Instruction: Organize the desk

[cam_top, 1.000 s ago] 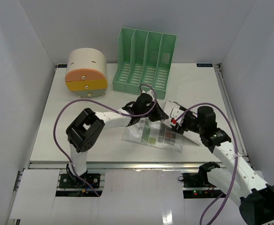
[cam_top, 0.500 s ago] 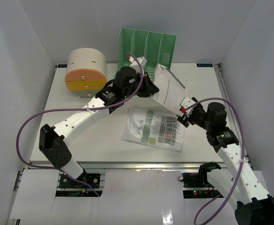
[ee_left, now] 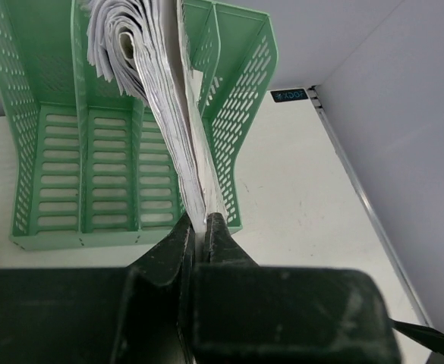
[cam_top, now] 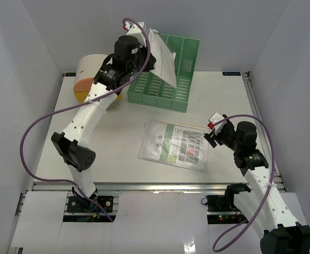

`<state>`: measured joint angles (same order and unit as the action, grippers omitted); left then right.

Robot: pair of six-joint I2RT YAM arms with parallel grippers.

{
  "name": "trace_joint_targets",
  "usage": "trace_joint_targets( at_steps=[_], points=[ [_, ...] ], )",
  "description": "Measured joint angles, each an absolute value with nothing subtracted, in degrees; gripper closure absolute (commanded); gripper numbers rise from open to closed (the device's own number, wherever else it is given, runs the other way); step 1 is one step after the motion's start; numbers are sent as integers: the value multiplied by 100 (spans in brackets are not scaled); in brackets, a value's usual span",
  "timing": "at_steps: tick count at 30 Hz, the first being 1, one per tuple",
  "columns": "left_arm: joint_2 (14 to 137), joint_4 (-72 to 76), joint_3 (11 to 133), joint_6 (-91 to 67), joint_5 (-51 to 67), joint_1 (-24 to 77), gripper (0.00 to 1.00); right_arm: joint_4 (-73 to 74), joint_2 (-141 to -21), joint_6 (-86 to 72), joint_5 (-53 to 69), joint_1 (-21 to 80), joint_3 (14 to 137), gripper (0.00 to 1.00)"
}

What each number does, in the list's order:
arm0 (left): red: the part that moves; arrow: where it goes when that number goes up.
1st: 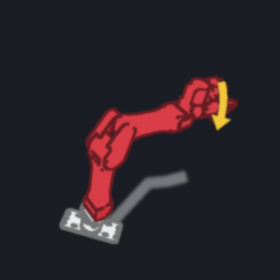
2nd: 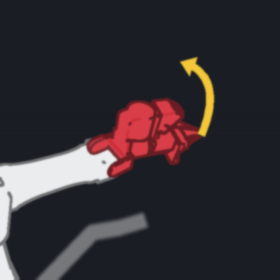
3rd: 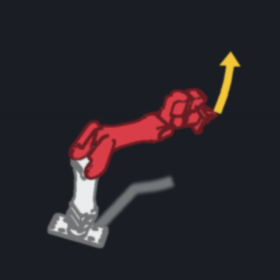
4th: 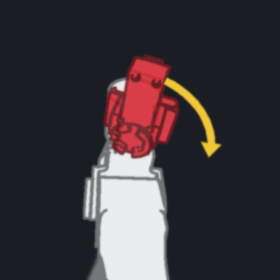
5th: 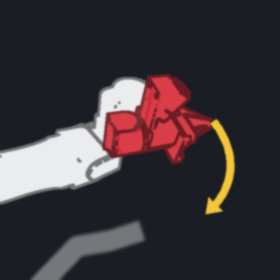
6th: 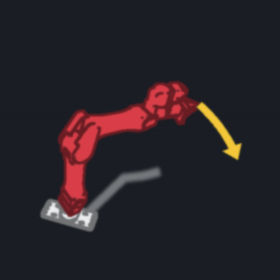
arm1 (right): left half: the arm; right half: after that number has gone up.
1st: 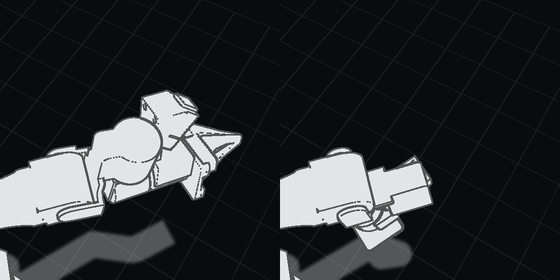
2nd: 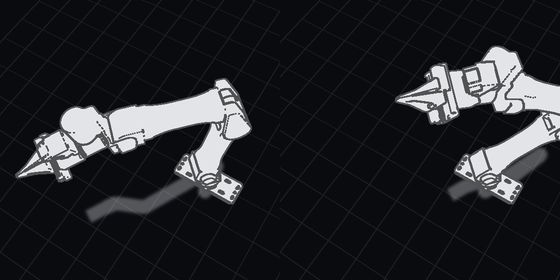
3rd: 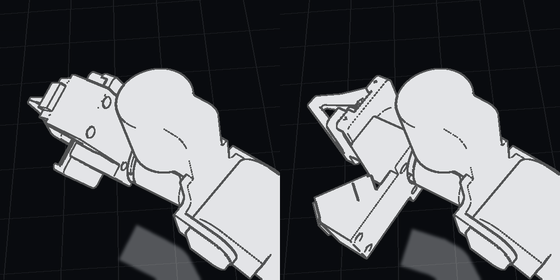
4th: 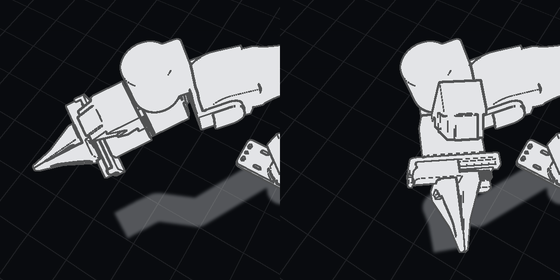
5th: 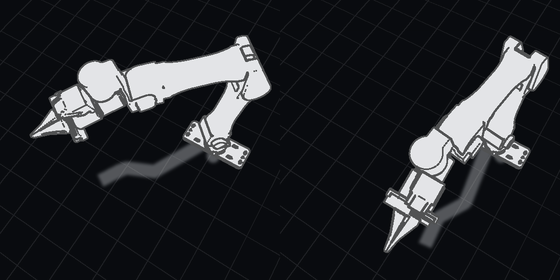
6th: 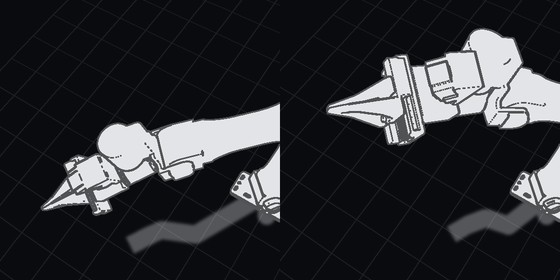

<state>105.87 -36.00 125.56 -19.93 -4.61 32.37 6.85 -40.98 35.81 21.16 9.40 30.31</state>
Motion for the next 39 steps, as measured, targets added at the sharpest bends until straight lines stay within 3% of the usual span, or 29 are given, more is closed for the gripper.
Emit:
trace_joint_targets(
  at_steps=[10,27,30,34,36,39],
  points=[
    [11551,-3689,12810,-1206,-559,3275,100,587,-4091,3534,2240,860,3000,24],
    [11886,-3126,12785,-460,-1074,3361,100,584,-4084,3456,2523,657,2910,24],
    [11982,-3027,12785,-417,-1066,3367,87,585,-4082,3452,2573,637,2910,24],
    [12210,-2890,12787,-395,-1069,3426,34,585,-4080,3451,2670,594,2906,23],
    [12360,-2799,12827,-374,-1110,3482,23,588,-4078,3457,2749,573,2903,20],
    [12546,-2729,12912,-378,-1201,3593,14,647,-4080,3534,2996,537,2902,10]
  ],
)
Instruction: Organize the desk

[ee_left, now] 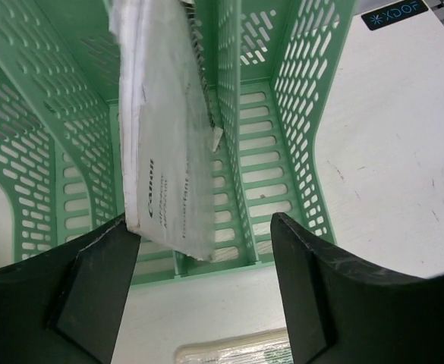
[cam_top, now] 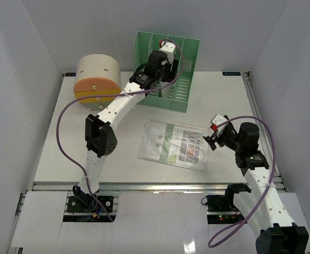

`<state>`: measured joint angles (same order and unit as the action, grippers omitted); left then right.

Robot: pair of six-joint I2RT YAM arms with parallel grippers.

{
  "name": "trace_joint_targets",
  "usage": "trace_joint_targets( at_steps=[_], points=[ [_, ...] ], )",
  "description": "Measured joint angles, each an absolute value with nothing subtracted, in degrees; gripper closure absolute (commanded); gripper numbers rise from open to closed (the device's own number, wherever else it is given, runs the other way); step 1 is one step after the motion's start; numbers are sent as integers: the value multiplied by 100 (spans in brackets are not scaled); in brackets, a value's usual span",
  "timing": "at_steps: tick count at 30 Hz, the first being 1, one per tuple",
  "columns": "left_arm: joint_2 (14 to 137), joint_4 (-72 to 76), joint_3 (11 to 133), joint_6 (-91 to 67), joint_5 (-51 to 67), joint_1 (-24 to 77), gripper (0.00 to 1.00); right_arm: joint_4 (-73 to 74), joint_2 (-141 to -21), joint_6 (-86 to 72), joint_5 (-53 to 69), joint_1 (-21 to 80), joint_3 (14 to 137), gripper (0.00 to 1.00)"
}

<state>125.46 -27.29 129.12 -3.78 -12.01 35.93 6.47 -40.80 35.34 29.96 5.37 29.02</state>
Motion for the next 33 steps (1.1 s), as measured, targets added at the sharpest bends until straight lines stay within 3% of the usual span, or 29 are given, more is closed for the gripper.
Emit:
trace_joint_targets(
  at_steps=[6,9,16,23,28,33],
  points=[
    [12486,-2679,12872,-475,-1293,3769,5,1171,-4369,3926,3765,493,2923,2],
    [11927,-2565,12300,-529,-1290,3788,2,1629,-5071,4079,4030,493,3232,10],
    [8394,-1577,8718,-753,-922,3725,2,2435,-7607,4586,4082,495,4824,10],
    [4398,-780,5053,-2108,-589,3674,2,2903,-9359,5339,3854,584,6077,10],
    [2904,-962,2793,-3429,-391,3648,2,2957,-9970,5652,3415,886,6237,6],
    [2470,-982,1756,-4493,-239,3647,2,2811,-10096,5637,3101,1092,6191,4]
  ],
)
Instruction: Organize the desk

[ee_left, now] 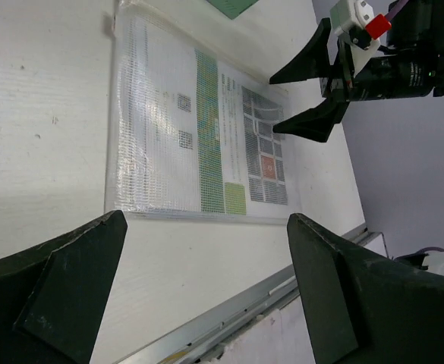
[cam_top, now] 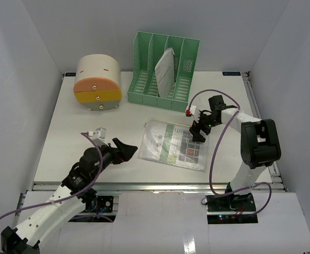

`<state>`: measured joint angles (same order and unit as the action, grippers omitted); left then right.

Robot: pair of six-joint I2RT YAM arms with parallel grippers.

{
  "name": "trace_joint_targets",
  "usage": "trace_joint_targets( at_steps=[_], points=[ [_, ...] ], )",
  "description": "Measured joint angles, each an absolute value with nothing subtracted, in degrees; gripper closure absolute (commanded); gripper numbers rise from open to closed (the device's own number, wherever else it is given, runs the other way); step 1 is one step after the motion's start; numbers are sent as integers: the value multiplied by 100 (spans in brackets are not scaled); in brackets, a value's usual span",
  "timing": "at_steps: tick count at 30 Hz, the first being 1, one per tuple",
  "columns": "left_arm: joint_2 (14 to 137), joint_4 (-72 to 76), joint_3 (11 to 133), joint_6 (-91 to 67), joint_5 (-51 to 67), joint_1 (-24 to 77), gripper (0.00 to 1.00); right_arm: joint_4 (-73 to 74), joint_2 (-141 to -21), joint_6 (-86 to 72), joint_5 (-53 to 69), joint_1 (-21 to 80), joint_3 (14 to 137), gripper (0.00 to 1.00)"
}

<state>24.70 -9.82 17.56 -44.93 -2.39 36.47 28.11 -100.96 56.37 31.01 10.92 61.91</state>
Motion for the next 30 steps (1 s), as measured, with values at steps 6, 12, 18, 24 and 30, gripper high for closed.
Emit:
trace_joint_targets(
  at_steps=[6,12,18,24,30],
  points=[
    [2623,-356,1248,-5503,-53,3647,2,2583,-10122,5642,2976,1099,6006,40],
    [3371,400,456,-6521,364,3645,2,2335,-10160,5675,2991,1105,5942,83],
    [3753,673,360,-6877,536,3643,2,2216,-10082,5685,3013,1110,5828,92],
    [4246,681,364,-7148,627,3642,2,2415,-9933,5409,3113,1155,5727,92],
    [4525,781,445,-7407,672,3638,2,2855,-9638,5058,3440,1170,5746,92]
  ],
)
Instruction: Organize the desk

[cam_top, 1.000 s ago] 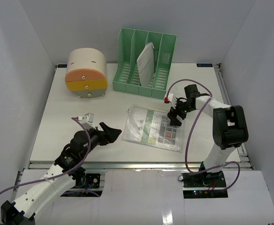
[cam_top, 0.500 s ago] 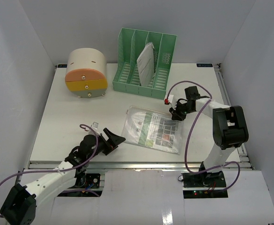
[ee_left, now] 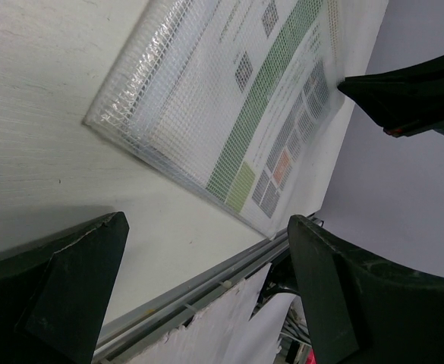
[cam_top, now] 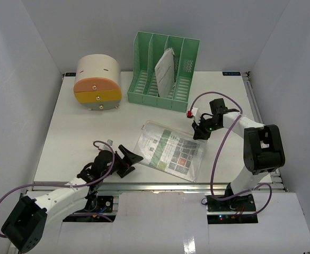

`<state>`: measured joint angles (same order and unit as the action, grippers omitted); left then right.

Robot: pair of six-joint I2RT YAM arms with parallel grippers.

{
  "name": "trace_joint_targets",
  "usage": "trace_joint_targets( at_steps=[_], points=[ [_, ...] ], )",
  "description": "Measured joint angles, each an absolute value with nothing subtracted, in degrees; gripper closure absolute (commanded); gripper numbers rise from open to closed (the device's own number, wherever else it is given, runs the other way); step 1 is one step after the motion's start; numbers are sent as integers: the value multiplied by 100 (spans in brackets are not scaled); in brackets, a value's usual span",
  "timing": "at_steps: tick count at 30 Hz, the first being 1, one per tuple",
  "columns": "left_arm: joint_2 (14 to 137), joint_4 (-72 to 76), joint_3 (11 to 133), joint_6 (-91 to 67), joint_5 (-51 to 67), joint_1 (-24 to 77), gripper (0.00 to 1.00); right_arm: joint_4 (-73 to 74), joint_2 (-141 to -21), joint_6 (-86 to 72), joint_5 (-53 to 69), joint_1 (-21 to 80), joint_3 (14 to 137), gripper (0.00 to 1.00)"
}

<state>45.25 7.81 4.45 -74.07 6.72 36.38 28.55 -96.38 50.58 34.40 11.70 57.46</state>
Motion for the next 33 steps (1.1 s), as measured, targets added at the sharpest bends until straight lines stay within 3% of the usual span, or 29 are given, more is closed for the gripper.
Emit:
trace_joint_targets(
  at_steps=[18,24,28,33],
  points=[
    [4516,882,516,-7181,570,3638,2,3188,-8704,4001,4373,1177,6333,92],
    [4971,958,1784,-4703,752,3627,2,3293,-8654,4018,4371,1177,6333,92],
    [6288,762,3604,-2477,1067,3622,2,3321,-8649,4056,4368,1177,6333,92],
    [7462,603,4645,-737,1580,3564,2,3335,-8594,4101,4361,1198,6319,92]
  ],
)
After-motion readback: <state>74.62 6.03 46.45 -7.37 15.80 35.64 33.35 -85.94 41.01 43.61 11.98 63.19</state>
